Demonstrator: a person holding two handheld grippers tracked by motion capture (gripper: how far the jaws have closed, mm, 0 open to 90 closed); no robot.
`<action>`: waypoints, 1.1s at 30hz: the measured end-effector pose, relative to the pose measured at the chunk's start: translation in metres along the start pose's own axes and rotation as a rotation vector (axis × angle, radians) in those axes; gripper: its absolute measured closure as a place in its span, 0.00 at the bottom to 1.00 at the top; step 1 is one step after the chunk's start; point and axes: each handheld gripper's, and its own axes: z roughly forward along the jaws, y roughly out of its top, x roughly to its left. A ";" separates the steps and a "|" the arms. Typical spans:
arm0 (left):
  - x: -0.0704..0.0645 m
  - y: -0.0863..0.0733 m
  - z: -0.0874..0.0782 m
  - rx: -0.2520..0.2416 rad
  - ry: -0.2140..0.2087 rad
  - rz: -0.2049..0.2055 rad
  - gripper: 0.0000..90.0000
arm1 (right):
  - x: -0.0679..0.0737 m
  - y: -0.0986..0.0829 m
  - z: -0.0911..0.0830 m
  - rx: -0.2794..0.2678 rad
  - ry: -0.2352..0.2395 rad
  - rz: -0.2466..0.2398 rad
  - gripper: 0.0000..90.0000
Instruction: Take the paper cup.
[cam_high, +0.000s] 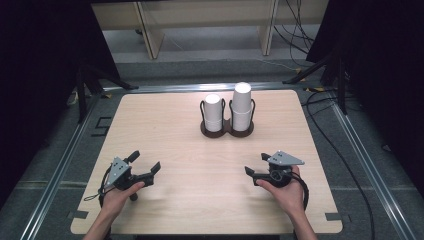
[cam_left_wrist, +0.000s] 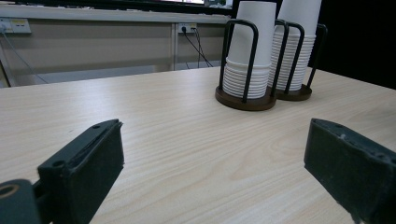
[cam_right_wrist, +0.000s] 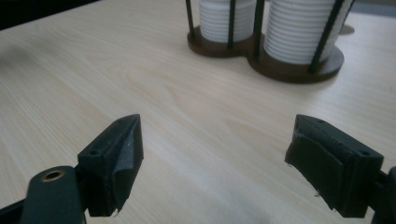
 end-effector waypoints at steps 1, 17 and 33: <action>0.000 0.001 0.000 0.024 0.012 -0.003 0.06 | 0.000 0.001 0.000 0.004 -0.007 -0.005 0.20; -0.013 0.012 0.051 0.065 -0.073 0.056 0.12 | 0.008 0.023 0.012 -0.080 -0.027 -0.037 0.24; -0.031 0.030 0.106 0.061 -0.137 0.136 0.15 | 0.011 0.072 0.037 -0.138 -0.011 -0.051 0.30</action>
